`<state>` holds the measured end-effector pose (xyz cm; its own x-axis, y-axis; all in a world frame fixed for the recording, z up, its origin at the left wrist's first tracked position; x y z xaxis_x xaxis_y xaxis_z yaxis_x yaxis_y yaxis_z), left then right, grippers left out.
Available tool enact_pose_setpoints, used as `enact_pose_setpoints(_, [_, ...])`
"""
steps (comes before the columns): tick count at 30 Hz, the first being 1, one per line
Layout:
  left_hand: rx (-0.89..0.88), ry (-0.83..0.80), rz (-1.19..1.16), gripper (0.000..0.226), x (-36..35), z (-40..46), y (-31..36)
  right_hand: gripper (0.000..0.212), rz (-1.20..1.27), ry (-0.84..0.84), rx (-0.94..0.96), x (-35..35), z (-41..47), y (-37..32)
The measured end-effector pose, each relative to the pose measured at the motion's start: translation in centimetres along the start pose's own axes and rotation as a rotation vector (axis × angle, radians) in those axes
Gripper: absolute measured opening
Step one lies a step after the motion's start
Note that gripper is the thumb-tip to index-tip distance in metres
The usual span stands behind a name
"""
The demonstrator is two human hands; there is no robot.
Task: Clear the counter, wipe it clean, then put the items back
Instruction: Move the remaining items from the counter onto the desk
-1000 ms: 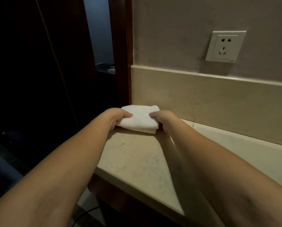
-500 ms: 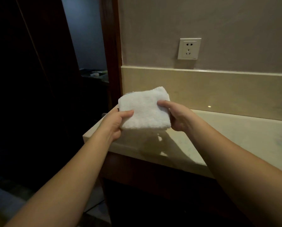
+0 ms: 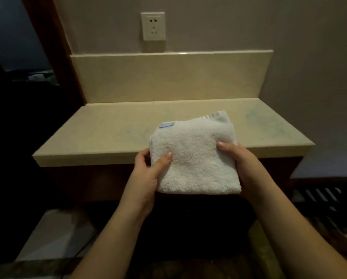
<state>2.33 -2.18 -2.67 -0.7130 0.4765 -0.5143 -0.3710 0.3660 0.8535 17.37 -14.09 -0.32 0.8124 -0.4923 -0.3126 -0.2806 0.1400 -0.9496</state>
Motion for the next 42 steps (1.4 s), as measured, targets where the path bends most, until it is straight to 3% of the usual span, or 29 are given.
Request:
enact_pose_setpoints(4, [0.131,-0.149,0.085,0.071,-3.6,-0.6,-5.6,0.053,0.089,0.130,-0.063,6.8,-4.9,2.0])
enact_pose_setpoints(8, [0.383,-0.317,0.125,0.068,-8.5,-2.1,-12.3,0.047,0.142,0.266,-0.123,13.6,-10.2,3.5])
enact_pose_setpoints(11, [0.504,-0.406,0.195,0.068,-12.5,-3.7,-17.0,0.079,0.172,0.336,-0.137,18.5,-14.2,4.1])
enact_pose_setpoints(13, [0.560,-0.473,0.215,0.055,-15.5,-5.0,-20.0,0.096,0.172,0.378,-0.141,21.9,-16.8,4.1])
enact_pose_setpoints(15, [0.629,-0.540,0.207,0.046,-18.7,-6.7,-23.0,0.099,0.170,0.421,-0.136,25.3,-19.5,3.8])
enact_pose_setpoints(22, [0.789,-0.586,0.222,0.057,-30.0,-12.3,-32.7,0.106,0.186,0.616,-0.125,38.3,-28.7,2.4])
enact_pose_setpoints(27, [1.010,-0.631,0.240,0.040,-36.8,-17.0,-38.4,0.086,0.212,0.729,-0.112,45.7,-34.9,1.8])
enact_pose_setpoints(30, [1.099,-0.721,0.226,0.065,-40.5,-19.6,-41.1,0.069,0.259,0.823,-0.111,49.3,-38.3,1.7])
enact_pose_setpoints(34, [1.170,-0.822,0.263,0.093,-44.4,-22.0,-44.6,0.064,0.281,0.916,-0.112,52.3,-42.1,1.3])
enact_pose_setpoints(39, [1.207,-0.911,0.335,0.100,-48.2,-24.0,-48.0,0.058,0.278,0.995,-0.138,54.9,-46.0,1.0])
enact_pose_setpoints(42, [1.222,-0.955,0.391,0.088,-50.2,-25.0,-49.7,0.045,0.299,1.052,-0.187,56.3,-47.7,1.6])
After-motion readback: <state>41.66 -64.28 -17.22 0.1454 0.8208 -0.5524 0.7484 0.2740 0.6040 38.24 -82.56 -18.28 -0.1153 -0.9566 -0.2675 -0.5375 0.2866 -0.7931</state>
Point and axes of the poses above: each hand's wrist, its own z-axis towards the middle knuckle, its own x-axis out of the back of the hand, y = z × x, the point moved 7 cm from there along z, towards the middle knuckle, and after that the axes turned 8 degrees about -z, right-handed, at the moved point
